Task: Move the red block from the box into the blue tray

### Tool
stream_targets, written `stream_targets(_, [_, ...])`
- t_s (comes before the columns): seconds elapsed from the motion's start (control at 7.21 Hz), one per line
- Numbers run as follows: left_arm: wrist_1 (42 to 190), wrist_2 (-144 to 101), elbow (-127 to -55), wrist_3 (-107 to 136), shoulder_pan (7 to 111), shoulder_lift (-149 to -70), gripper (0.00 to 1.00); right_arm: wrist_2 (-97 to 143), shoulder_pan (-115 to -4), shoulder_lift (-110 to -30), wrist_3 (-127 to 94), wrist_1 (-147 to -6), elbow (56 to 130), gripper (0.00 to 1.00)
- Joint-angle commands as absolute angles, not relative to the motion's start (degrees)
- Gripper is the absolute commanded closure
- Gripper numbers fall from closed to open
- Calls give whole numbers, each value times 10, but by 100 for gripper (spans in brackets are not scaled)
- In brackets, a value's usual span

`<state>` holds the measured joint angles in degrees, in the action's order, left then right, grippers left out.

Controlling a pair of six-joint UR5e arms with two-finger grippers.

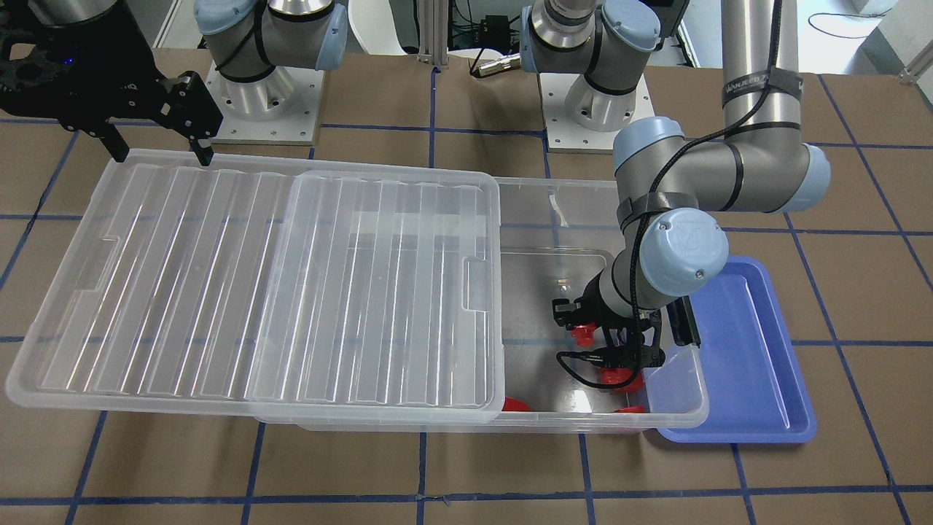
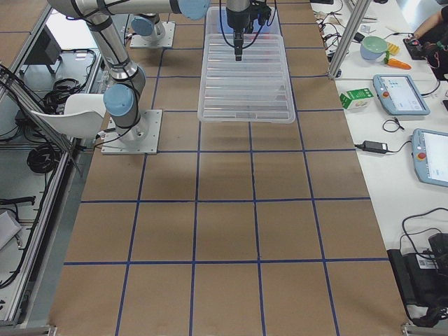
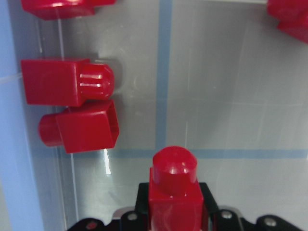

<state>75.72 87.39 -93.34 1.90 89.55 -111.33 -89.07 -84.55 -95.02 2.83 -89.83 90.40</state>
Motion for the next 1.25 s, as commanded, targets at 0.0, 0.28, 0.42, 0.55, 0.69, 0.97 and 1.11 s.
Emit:
stream_targets(0.0, [896, 875, -850, 22, 893, -1070, 100, -891, -846, -950, 29, -898, 903, 0])
stream_targets(0.28, [954, 901, -803, 19, 878, -1037, 100, -891, -846, -950, 29, -897, 904, 0])
stream_targets(0.42, [969, 917, -794, 16, 858, -1022, 100, -892, -845, -950, 30, -898, 903, 0])
stream_targets(0.55, [975, 925, -788, 5, 824, -1013, 100, -891, -842, -949, 38, -899, 902, 0])
stream_targets(0.69, [976, 925, -792, -38, 785, -1012, 100, -893, -829, -948, 76, -902, 900, 0])
stream_targets(0.97, [969, 925, -805, -114, 701, -1036, 100, -904, -689, -949, 221, -897, 906, 0])
stream_targets(1.11, [959, 925, -816, -149, 695, -1051, 100, -904, -625, -948, 284, -898, 907, 0])
